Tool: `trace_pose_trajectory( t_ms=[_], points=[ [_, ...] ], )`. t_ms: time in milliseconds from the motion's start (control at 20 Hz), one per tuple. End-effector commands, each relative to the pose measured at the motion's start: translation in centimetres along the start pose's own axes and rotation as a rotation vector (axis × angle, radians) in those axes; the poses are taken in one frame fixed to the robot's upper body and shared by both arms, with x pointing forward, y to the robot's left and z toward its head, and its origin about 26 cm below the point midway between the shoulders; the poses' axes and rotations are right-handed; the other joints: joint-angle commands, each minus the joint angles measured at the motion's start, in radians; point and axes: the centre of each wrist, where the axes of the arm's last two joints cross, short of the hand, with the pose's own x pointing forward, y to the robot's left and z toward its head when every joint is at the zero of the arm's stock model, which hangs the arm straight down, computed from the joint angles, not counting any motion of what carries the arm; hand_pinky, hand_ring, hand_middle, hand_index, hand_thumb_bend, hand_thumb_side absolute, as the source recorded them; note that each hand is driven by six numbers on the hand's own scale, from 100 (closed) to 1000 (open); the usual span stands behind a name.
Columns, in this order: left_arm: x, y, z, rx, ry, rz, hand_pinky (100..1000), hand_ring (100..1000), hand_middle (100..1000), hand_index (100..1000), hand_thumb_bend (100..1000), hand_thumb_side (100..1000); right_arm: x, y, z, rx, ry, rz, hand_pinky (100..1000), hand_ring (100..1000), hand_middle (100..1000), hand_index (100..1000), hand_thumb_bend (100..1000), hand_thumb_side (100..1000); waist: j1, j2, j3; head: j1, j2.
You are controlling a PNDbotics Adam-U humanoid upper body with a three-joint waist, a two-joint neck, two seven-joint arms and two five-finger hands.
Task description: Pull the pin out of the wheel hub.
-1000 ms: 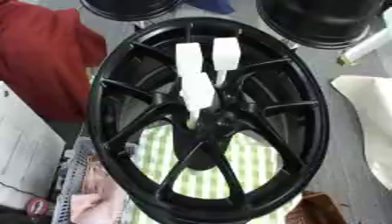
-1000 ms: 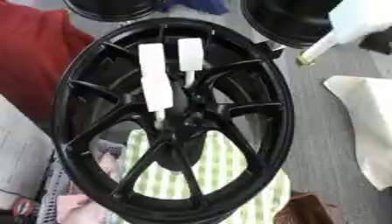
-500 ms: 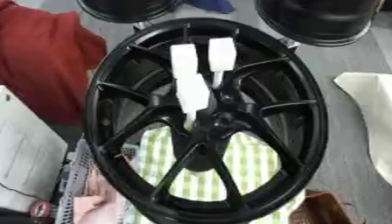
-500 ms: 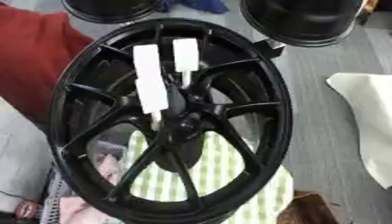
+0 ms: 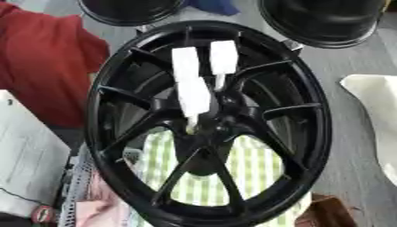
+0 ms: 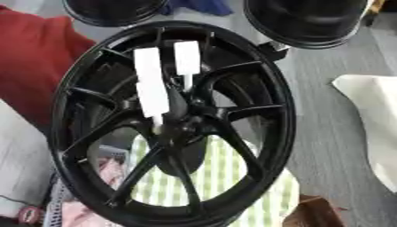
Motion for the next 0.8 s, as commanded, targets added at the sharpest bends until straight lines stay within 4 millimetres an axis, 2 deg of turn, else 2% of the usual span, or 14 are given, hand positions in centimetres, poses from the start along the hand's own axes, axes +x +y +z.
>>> trace_pose_trajectory(
  t_ms=[50,300,500,600,650,700,750,800],
  points=[
    [1.3,0.4,-0.6,-0.005,-0.039,-0.021,881,800,703,824,316,540,0.4,-1.8,-0.1,-0.085,0.011,0.019,842,905,899,878,348,100,0.001,-0.018,-0.001,0.0,-0.008],
    [1.3,0.3,-0.6,-0.008,-0.04,-0.018,881,801,704,824,318,539,0.8,-1.7,-0.5,-0.174,0.013,-0.012,846,910,903,870,288,140,0.001,-0.019,0.004,-0.004,-0.009],
    [1.4,0.2,-0.6,-0.012,-0.042,-0.015,880,802,703,824,320,537,1.3,-1.6,-0.8,-0.18,-0.011,-0.032,830,889,884,846,340,100,0.002,-0.019,0.008,-0.008,-0.011],
    [1.4,0.1,-0.6,-0.013,-0.042,-0.014,880,802,703,824,320,537,1.8,-1.5,-1.1,-0.174,-0.04,-0.049,813,848,844,827,318,100,0.002,-0.019,0.01,-0.009,-0.011],
    [1.3,0.1,-0.6,-0.014,-0.042,-0.013,880,802,703,824,320,536,2.0,-1.5,-1.2,-0.173,-0.055,-0.06,806,823,810,814,300,122,0.002,-0.019,0.011,-0.01,-0.01],
    [1.3,0.1,-0.6,-0.015,-0.041,-0.013,880,803,703,824,319,536,2.4,-1.5,-1.4,-0.175,-0.073,-0.072,802,807,792,808,289,200,0.002,-0.02,0.012,-0.011,-0.01],
    [1.3,0.0,-0.6,-0.016,-0.041,-0.012,879,803,703,824,319,536,2.8,-1.5,-1.6,-0.176,-0.09,-0.085,788,776,767,800,233,300,0.002,-0.02,0.013,-0.012,-0.009],
    [1.4,0.0,-0.7,-0.017,-0.042,-0.011,879,803,703,823,319,535,3.3,-1.4,-1.8,-0.177,-0.112,-0.102,779,760,751,795,198,344,0.003,-0.021,0.015,-0.013,-0.008]
  ],
)
